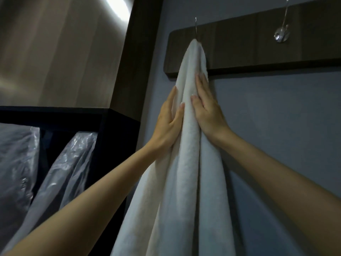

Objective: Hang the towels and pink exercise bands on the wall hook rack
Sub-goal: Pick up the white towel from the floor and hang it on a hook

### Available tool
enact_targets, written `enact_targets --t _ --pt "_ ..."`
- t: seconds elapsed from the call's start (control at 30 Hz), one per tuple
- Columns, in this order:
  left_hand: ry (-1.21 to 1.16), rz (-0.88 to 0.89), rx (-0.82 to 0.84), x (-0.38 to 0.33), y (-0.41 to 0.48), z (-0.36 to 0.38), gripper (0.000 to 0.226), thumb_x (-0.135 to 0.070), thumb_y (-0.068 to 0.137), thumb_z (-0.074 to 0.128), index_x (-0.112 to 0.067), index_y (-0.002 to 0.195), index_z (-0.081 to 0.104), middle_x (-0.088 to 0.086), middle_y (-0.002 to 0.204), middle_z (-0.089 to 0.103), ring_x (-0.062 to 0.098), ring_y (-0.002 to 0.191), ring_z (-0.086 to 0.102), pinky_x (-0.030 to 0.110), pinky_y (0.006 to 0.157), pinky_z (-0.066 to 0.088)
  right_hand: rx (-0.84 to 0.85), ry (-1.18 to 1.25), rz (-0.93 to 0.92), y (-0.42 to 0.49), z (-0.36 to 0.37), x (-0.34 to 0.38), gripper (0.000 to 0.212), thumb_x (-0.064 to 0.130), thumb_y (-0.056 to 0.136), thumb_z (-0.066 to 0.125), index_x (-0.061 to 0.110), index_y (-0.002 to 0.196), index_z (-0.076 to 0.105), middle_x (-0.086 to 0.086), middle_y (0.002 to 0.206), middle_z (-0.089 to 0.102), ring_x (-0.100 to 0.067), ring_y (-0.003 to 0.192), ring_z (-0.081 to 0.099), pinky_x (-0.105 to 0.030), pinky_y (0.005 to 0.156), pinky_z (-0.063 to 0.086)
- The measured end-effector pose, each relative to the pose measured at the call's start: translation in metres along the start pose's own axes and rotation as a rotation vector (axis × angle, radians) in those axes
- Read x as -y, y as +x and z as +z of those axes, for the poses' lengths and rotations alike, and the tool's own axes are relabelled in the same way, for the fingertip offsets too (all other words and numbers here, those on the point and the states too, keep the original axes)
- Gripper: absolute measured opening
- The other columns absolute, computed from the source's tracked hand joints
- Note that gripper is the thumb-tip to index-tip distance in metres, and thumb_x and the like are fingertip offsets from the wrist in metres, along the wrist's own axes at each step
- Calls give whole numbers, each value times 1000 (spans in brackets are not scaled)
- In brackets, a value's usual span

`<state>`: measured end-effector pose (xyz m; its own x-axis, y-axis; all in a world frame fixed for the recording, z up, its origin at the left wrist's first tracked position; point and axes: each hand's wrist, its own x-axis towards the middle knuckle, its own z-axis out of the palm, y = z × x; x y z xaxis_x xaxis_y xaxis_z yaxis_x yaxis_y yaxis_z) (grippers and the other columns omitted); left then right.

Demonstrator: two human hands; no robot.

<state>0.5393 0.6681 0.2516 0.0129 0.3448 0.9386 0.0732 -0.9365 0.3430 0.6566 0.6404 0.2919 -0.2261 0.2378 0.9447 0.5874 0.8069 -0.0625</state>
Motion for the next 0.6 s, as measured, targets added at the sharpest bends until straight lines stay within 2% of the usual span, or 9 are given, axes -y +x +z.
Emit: enact_targets --t 0.1,0.2,0.23,0.33,0.43,0.6 --pt "36 -24 30 3 -32 1 51 -43 100 33 -42 146 12 -14 152 20 -2 133 27 26 108 26 68 86 72 -21 5 1 54 22 103 26 16 150 2 0 159 -2 -1 140 4 13 89 6" --pt "31 -78 51 -2 -61 1 50 -45 99 28 -43 145 9 -13 153 18 -3 131 26 21 104 26 111 174 112 -47 10 4 55 26 102 27 20 150 1 2 159 -3 3 138 4 15 85 9" --pt "35 -105 63 -3 -70 0 51 -48 98 31 -48 143 8 -12 153 17 -1 131 27 22 103 28 126 195 127 -56 11 5 55 27 102 26 22 150 0 3 159 -3 5 137 4 15 84 11" --pt "117 -169 87 -5 -101 -5 58 -55 91 45 -66 132 5 -17 152 17 6 134 31 40 108 36 175 189 162 -84 11 7 55 29 102 25 25 150 -1 6 159 -4 13 128 4 15 83 10" --pt "176 -221 98 -5 -130 -12 67 -52 90 49 -54 141 6 -16 155 15 6 138 26 40 113 30 214 137 182 -109 9 7 52 27 103 25 26 149 1 7 159 -2 9 133 1 2 101 5" --pt "242 -278 128 -16 -147 -20 74 -48 89 53 -44 146 5 -12 156 17 -1 130 24 31 110 28 251 36 211 -134 -7 16 55 25 101 35 26 149 8 5 159 5 -2 142 9 -16 113 8"
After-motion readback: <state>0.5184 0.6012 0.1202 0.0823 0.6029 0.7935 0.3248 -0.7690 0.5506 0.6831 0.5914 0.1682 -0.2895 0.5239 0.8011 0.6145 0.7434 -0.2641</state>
